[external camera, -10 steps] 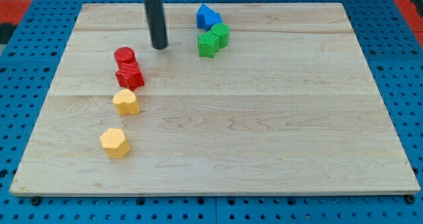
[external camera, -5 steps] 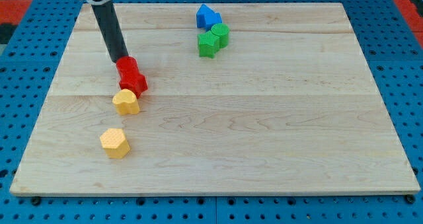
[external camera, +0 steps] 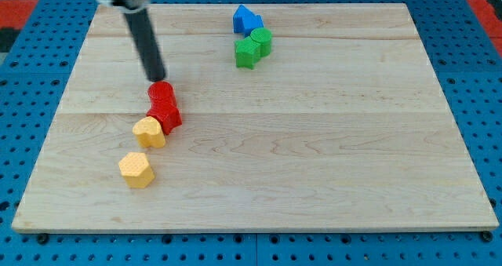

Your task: Push the red blocks into the yellow heart

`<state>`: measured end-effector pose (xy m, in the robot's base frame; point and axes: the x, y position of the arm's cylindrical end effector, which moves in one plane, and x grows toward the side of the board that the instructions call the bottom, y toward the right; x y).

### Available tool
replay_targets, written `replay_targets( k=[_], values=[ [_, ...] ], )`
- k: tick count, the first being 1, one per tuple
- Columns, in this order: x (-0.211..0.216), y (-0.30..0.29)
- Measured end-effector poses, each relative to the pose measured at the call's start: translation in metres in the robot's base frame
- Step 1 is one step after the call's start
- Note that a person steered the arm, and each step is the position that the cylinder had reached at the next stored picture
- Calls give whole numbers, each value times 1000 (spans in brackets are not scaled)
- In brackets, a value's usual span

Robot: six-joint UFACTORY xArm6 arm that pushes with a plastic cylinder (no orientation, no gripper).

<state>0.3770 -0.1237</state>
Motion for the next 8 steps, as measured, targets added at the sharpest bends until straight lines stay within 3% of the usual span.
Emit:
replay_targets(
  k=[3,4,5,7,8],
  values=[
    [90,9],
    [96,2],
    [68,49],
    [23,-2],
    [44,-28]
  ],
)
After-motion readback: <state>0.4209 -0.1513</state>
